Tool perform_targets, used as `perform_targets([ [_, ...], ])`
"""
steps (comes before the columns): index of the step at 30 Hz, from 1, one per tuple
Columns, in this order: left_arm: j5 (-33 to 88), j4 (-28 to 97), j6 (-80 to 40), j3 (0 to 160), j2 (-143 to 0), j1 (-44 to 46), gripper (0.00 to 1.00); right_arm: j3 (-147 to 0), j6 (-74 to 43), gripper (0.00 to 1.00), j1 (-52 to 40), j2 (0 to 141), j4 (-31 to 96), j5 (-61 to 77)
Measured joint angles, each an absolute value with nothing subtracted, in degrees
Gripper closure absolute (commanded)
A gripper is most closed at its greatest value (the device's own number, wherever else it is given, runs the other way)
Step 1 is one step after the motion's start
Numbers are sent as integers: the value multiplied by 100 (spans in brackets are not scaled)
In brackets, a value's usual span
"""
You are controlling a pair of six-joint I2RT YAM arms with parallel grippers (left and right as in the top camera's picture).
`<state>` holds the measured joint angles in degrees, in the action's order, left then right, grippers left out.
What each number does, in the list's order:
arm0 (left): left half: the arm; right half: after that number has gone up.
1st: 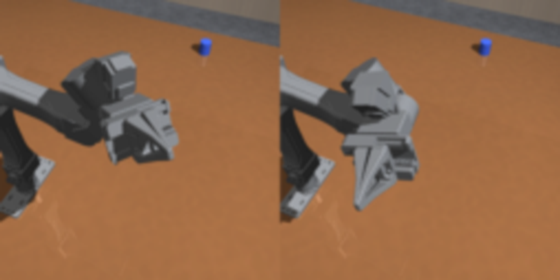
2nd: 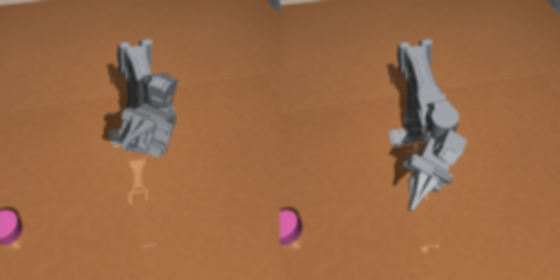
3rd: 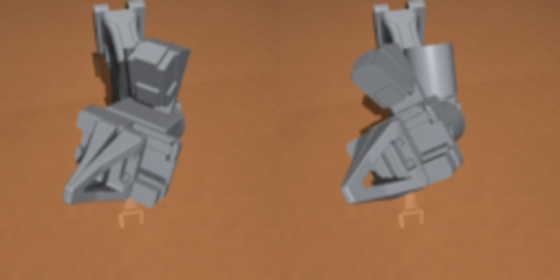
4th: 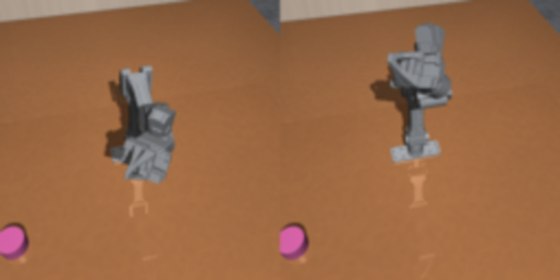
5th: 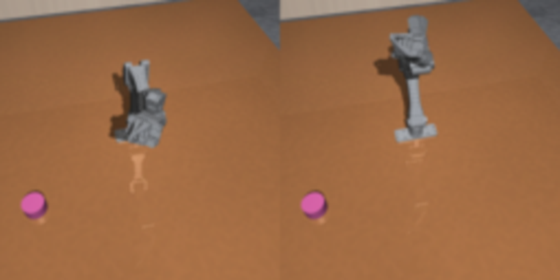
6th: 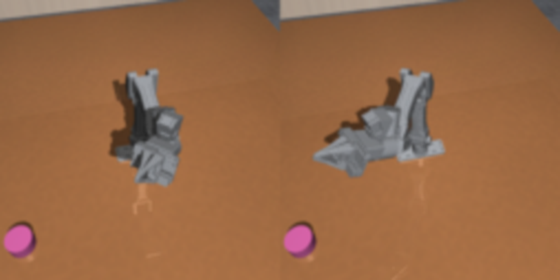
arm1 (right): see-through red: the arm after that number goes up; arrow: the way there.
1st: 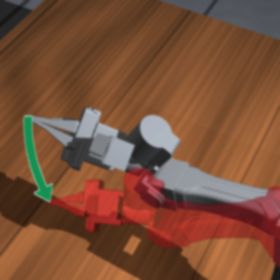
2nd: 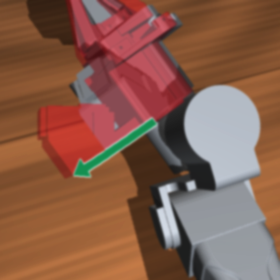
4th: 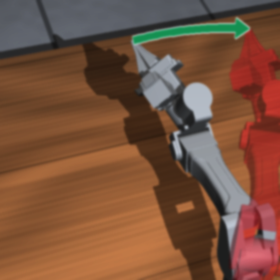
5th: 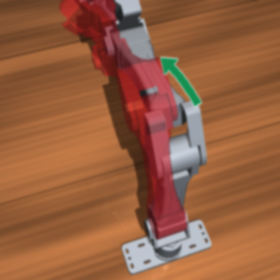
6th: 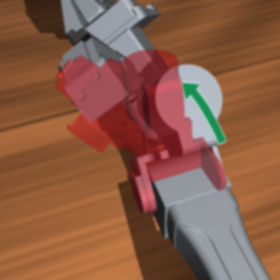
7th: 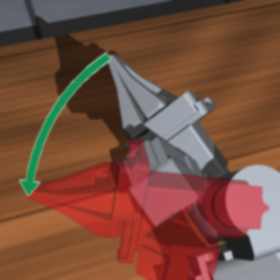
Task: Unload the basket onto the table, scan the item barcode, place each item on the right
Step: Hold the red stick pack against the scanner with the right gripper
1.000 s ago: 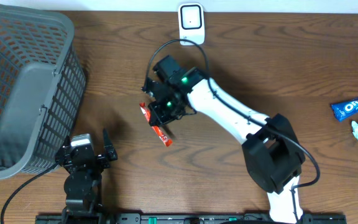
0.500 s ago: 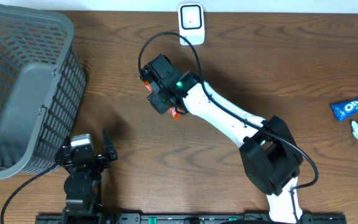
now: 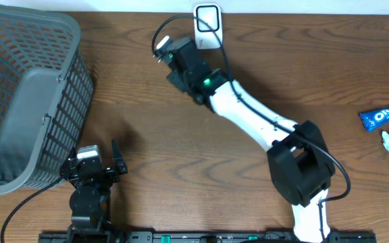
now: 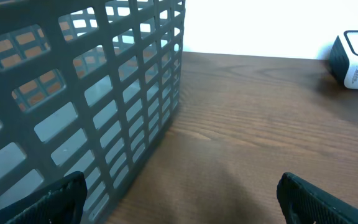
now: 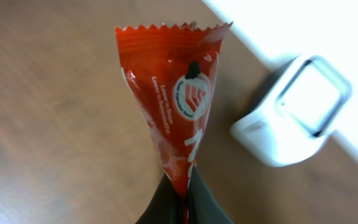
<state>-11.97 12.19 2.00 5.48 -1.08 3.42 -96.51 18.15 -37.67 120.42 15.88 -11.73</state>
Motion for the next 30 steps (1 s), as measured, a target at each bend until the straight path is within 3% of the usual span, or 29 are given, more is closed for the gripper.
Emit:
perform_targets([
  [11,-1199,1219,200,548,-108,342,2,-9675,3981,99,-3105,12130,-556,-1153],
  [17,-1197,1219,200,548,-108,342,2,-10742,4821,99,-3020,13211,-655,-1157],
  [23,-1199,1219,200,548,-108,342,2,-12064,4950,99,-2794,14416,-381,-961],
  [30,-1199,1219,200,548,-108,342,2,-12672,5240,99,-2495,14700,-316,-720],
])
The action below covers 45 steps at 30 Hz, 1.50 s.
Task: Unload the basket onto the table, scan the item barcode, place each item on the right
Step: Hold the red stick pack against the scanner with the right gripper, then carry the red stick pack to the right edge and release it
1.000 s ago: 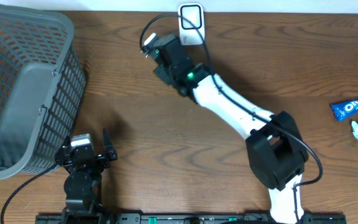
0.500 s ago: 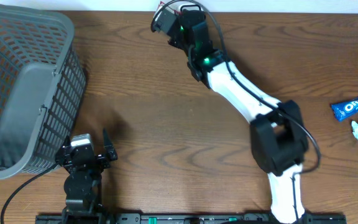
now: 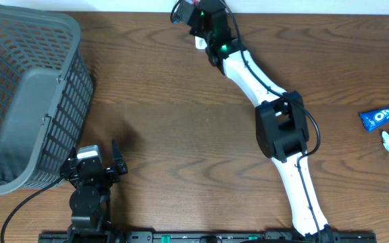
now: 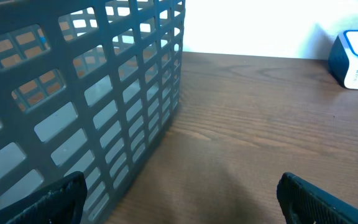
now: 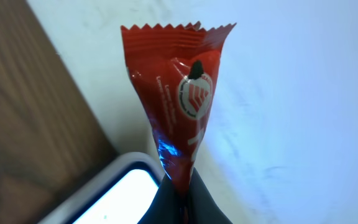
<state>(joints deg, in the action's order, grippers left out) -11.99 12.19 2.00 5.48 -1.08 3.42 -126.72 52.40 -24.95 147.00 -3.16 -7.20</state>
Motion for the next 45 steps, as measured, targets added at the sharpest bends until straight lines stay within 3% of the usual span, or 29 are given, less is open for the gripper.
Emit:
perform_targets([
  [15,-1197,1219,200,548,-108,342,2,-12739,5887,99,-2510,14910,248,-910],
  [22,-1199,1219,198,548,-108,342,2,-12742,5758,99,-2641,14706,1824,-1588],
  [28,-1199,1219,198,548,-108,342,2,-12746,4145,99,-2635,13968,3420,-2585],
  [38,-1199,1219,200,548,-113,342,2,-12787,-239,99,-2121,13417,7585,-3146],
  [45,-1197,1219,200,548,-113,342,2,-12119,-1839,99,-1610,13417,8414,-3194],
])
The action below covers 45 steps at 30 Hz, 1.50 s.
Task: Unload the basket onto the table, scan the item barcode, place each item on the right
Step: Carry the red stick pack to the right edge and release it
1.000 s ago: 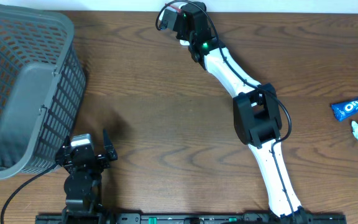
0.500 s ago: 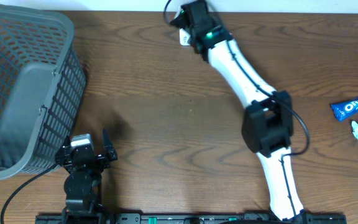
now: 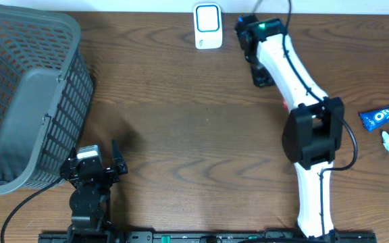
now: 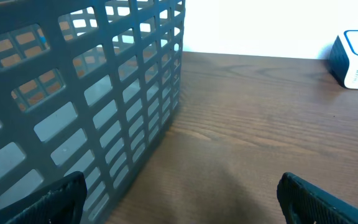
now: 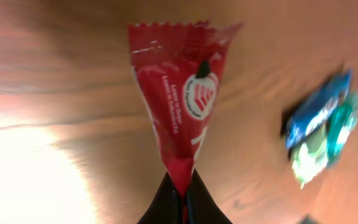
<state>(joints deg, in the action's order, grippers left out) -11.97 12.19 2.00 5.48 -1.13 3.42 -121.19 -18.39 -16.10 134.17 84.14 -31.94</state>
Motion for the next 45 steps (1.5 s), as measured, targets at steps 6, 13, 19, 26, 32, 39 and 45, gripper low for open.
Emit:
perform_targets([
  [6,-1199,1219,200,548,-113,342,2,-10936,-2314,99,-720,13417,8219,-3242],
  [13,-1199,1219,200,548,-113,342,2,-10141,-2462,99,666,13419,7791,-3632],
  [19,-1199,1219,200,548,-113,342,2,-10119,-2517,23,1496,13419,7308,-3717],
  [26,-1199,1219,200,548,-113,342,2,-10359,-2421,1,1772,13294,7382,-3306],
  [32,-1199,1219,200,548,-113,342,2,-10573,-1918,1,1479,12884,7260,-1848],
  [39,-1199,1219,200,548,-113,342,2,-10921,-1422,1,934,10927,6958,-86],
  [45,-1199,1219,200,548,-113,342,2,-11052,-1417,1,801,9262,6954,416],
])
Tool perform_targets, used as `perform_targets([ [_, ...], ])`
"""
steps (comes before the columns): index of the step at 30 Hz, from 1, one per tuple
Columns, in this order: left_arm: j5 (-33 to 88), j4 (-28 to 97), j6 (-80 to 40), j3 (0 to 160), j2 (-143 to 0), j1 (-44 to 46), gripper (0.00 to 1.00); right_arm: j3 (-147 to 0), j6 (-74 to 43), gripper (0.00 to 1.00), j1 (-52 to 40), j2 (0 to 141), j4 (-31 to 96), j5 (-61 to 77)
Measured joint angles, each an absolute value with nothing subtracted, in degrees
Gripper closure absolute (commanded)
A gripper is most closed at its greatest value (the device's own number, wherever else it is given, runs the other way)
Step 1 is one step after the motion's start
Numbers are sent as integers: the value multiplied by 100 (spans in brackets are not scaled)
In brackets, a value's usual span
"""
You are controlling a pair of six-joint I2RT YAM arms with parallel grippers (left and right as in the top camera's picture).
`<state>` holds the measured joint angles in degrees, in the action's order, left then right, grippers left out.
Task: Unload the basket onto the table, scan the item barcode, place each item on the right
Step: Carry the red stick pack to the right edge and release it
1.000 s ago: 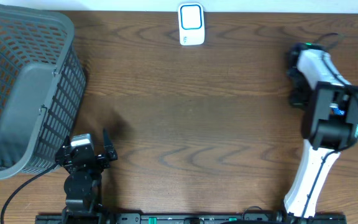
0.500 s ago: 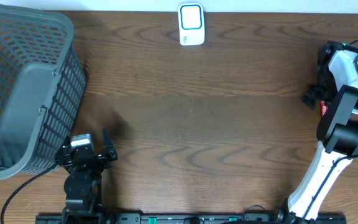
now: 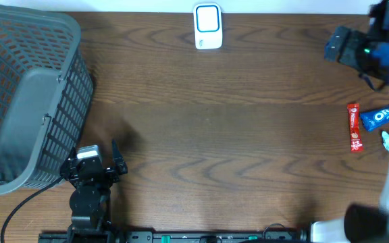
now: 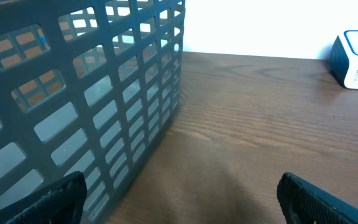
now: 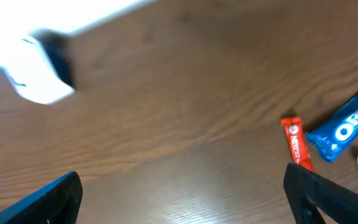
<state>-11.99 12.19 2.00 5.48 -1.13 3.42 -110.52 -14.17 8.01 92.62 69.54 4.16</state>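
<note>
The white barcode scanner (image 3: 208,27) stands at the table's far edge, also showing in the left wrist view (image 4: 356,59) and blurred in the right wrist view (image 5: 42,81). The red snack packet (image 3: 354,127) lies flat on the table at the right, touching the blue Oreo pack (image 3: 378,116); the right wrist view shows this red packet (image 5: 297,144) ahead of the right fingertip. My right gripper (image 5: 185,199) is open and empty, up at the far right of the table. At the front left, my left gripper (image 4: 179,199) rests open and empty.
A grey plastic basket (image 3: 26,88) fills the left side, close to the left gripper, with its wall (image 4: 86,93) showing in the left wrist view. A teal packet (image 3: 387,139) lies beside the Oreo pack (image 5: 347,127) at the right edge.
The right gripper, then shut on the red packet just right of the scanner, is now open at the far right. The packet lies on the table beside the Oreo pack.
The right gripper held the red packet just left of the scanner, then right over it at the table's far edge, then to its right. Now the packet lies released among the snacks at the right. The left arm stayed still throughout.
</note>
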Motion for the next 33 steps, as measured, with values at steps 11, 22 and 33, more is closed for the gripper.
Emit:
perform_targets([
  [11,-1197,1219,200,548,-113,342,2,-11054,-1420,1,801,8213,6989,565],
  [22,-1197,1219,198,548,-113,342,2,-11043,-1415,1,801,7988,6853,563],
  [33,-1197,1219,200,548,-113,342,2,-10025,-913,1,801,6117,5201,565],
])
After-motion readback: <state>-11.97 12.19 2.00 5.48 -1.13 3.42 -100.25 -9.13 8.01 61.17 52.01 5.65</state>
